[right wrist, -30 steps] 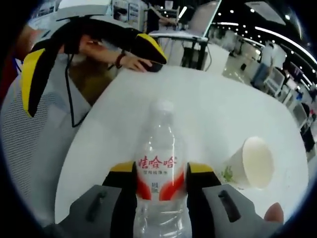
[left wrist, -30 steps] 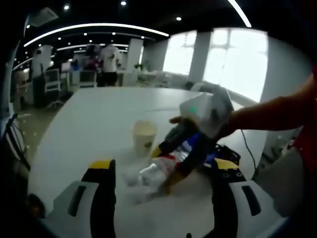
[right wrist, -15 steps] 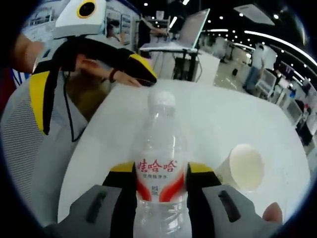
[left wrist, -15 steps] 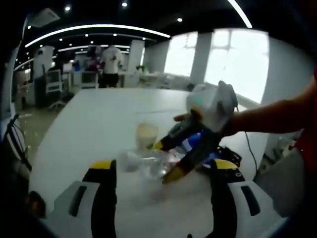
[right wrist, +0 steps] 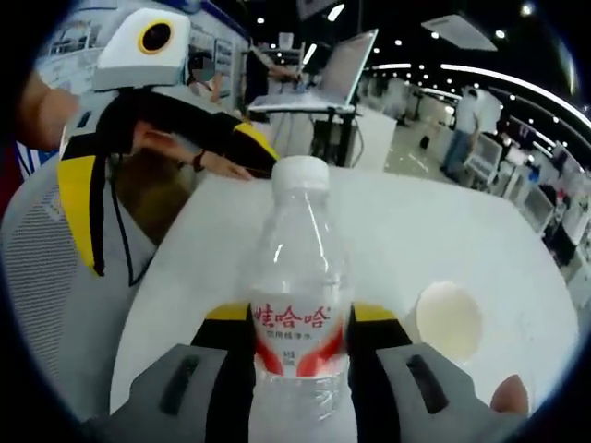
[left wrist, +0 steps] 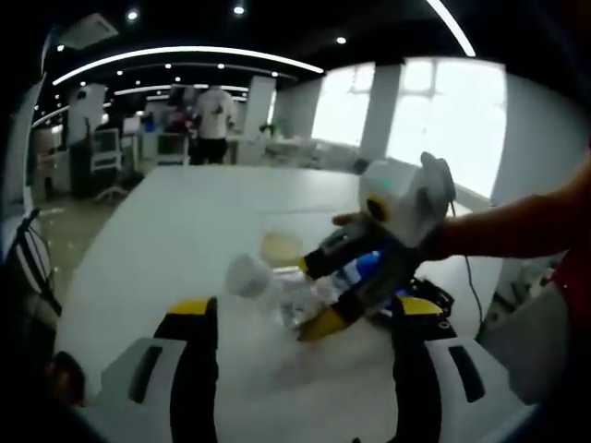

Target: Arrange the tabletop items into an orderly group along one side of the table until the central work area is clear of visible clutter.

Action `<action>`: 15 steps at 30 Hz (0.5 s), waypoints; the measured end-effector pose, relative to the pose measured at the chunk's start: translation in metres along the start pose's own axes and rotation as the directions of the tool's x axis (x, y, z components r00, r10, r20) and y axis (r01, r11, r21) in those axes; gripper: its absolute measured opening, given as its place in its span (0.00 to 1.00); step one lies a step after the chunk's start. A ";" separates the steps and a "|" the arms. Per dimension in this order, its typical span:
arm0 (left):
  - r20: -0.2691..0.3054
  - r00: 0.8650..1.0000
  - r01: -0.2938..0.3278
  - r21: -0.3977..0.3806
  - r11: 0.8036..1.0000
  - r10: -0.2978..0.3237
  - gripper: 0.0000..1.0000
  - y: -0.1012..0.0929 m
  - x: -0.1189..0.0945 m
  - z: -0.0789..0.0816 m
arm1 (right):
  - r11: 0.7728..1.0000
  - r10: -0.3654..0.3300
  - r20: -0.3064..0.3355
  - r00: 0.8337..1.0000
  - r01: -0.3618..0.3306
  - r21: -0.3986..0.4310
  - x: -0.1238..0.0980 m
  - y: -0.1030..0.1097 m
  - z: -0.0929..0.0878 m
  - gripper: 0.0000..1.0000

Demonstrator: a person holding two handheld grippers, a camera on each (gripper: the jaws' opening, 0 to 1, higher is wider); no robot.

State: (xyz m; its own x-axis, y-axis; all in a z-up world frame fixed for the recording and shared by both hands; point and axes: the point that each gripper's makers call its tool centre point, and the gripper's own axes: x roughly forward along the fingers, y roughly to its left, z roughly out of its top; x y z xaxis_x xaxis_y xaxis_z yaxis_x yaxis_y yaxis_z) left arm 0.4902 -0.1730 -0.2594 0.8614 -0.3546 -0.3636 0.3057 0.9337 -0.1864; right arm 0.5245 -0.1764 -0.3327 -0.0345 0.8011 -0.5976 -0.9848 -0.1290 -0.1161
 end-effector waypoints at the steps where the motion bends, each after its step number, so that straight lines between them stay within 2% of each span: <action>1: 0.001 1.000 -0.001 -0.001 1.000 0.001 0.74 0.000 0.000 0.000 | 1.000 -0.004 0.002 1.000 0.004 0.005 0.000 0.000 0.000 0.37; 15: 0.035 0.999 -0.039 -0.044 0.998 0.040 0.71 0.013 0.001 0.012 | 0.996 -0.075 0.072 0.995 0.071 0.055 0.002 -0.001 0.015 0.36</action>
State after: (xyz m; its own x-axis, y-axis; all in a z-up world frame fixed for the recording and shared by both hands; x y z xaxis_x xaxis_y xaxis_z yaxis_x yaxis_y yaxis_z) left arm 0.4996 -0.1604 -0.2514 0.8867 -0.3146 -0.3387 0.2537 0.9437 -0.2124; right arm 0.5232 -0.1655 -0.3217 0.0278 0.8484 -0.5286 -0.9927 -0.0388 -0.1144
